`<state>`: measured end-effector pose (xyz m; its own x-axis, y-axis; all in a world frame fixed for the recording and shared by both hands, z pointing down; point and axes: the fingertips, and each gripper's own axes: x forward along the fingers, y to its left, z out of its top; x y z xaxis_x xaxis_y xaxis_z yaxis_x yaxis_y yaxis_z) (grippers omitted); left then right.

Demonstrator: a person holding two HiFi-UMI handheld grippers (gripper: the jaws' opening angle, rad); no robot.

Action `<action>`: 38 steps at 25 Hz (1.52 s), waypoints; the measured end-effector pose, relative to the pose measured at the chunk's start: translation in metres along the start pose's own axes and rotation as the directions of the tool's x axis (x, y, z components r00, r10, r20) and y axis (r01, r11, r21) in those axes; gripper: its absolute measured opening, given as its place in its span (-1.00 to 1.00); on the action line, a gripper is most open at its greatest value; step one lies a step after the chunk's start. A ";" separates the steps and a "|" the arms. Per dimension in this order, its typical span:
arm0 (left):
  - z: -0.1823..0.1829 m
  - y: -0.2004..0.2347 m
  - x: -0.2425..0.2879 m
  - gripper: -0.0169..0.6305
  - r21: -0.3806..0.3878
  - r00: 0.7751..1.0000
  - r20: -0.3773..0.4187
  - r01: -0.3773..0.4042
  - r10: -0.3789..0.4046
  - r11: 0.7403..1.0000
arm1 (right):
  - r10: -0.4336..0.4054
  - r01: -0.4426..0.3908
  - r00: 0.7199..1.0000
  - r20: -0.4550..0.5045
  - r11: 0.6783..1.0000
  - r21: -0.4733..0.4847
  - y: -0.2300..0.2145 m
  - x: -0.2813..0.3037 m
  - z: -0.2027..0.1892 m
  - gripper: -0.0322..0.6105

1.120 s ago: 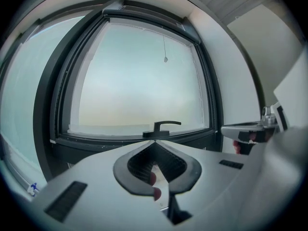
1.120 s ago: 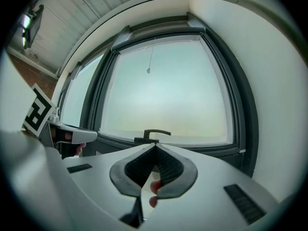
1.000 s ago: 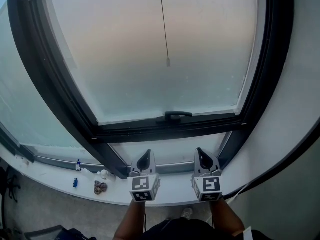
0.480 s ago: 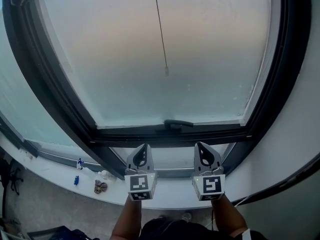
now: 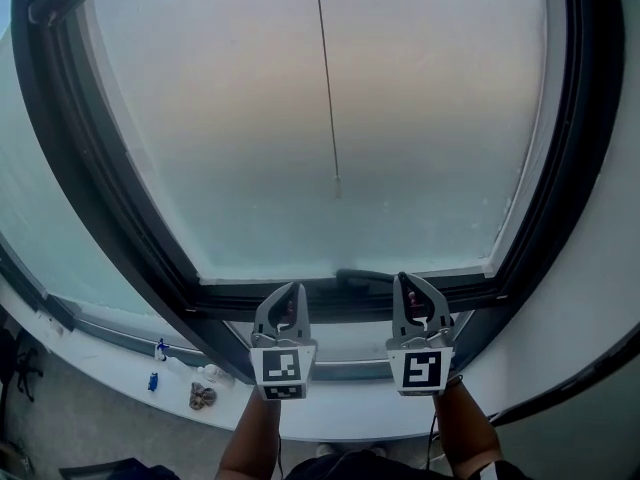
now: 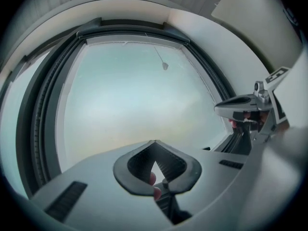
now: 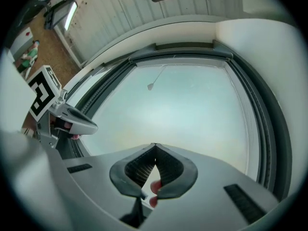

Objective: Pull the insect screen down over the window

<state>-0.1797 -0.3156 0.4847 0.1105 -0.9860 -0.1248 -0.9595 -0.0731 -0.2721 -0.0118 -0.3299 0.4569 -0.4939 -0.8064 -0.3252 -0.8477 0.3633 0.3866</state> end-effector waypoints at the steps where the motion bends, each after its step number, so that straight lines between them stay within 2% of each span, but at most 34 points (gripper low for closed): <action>1: 0.005 0.000 0.003 -0.94 0.029 1.000 0.015 -0.002 0.002 1.000 | -0.006 0.006 1.000 0.007 1.000 -0.029 -0.003 0.003 0.005 -0.89; 4: 0.023 0.004 0.010 -0.94 0.132 0.998 0.054 -0.025 0.018 0.991 | -0.020 0.021 1.000 0.013 0.991 -0.135 -0.013 0.013 0.018 -0.89; 8: 0.045 0.013 0.025 -0.94 0.327 0.994 0.106 -0.069 0.036 0.942 | -0.057 0.064 0.998 0.033 0.956 -0.287 -0.029 0.024 0.036 -0.89; 10: 0.058 0.017 0.032 -0.94 0.433 0.989 0.131 -0.114 0.062 0.894 | -0.077 0.087 0.996 0.040 0.938 -0.336 -0.038 0.031 0.043 -0.89; 13: 0.076 0.023 0.042 -0.94 0.578 0.982 0.157 -0.176 0.103 0.797 | -0.109 0.123 0.992 0.057 0.894 -0.432 -0.052 0.043 0.053 -0.89; 18: 0.107 0.029 0.058 -0.94 0.716 0.970 0.210 -0.236 0.120 0.657 | -0.135 0.170 0.985 0.103 0.796 -0.582 -0.068 0.062 0.074 -0.89; 23: 0.142 0.042 0.071 -0.94 0.802 0.952 0.271 -0.304 0.140 0.515 | -0.131 0.204 0.979 0.159 0.693 -0.692 -0.070 0.077 0.100 -0.89; 28: 0.183 0.059 0.074 -0.94 0.837 0.928 0.329 -0.372 0.172 0.402 | -0.135 0.250 0.968 0.213 0.626 -0.739 -0.077 0.084 0.134 -0.89; 31: 0.211 0.070 0.074 -0.94 0.840 0.911 0.366 -0.412 0.191 0.354 | -0.148 0.286 0.957 0.249 0.601 -0.746 -0.086 0.086 0.158 -0.89; 34: 0.238 0.079 0.074 -0.94 0.841 0.903 0.381 -0.427 0.197 0.331 | -0.154 0.315 0.948 0.278 0.581 -0.751 -0.092 0.089 0.177 -0.89; 38: 0.268 0.090 0.073 -0.94 0.852 0.890 0.411 -0.452 0.195 0.266 | -0.171 0.332 0.943 0.285 0.523 -0.785 -0.100 0.095 0.197 -0.89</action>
<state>-0.1883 -0.3540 0.1958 0.0181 -0.8306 -0.5566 -0.0846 0.5535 -0.8286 -0.0121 -0.3513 0.2177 -0.3757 -0.6896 -0.6191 -0.4554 -0.4444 0.7715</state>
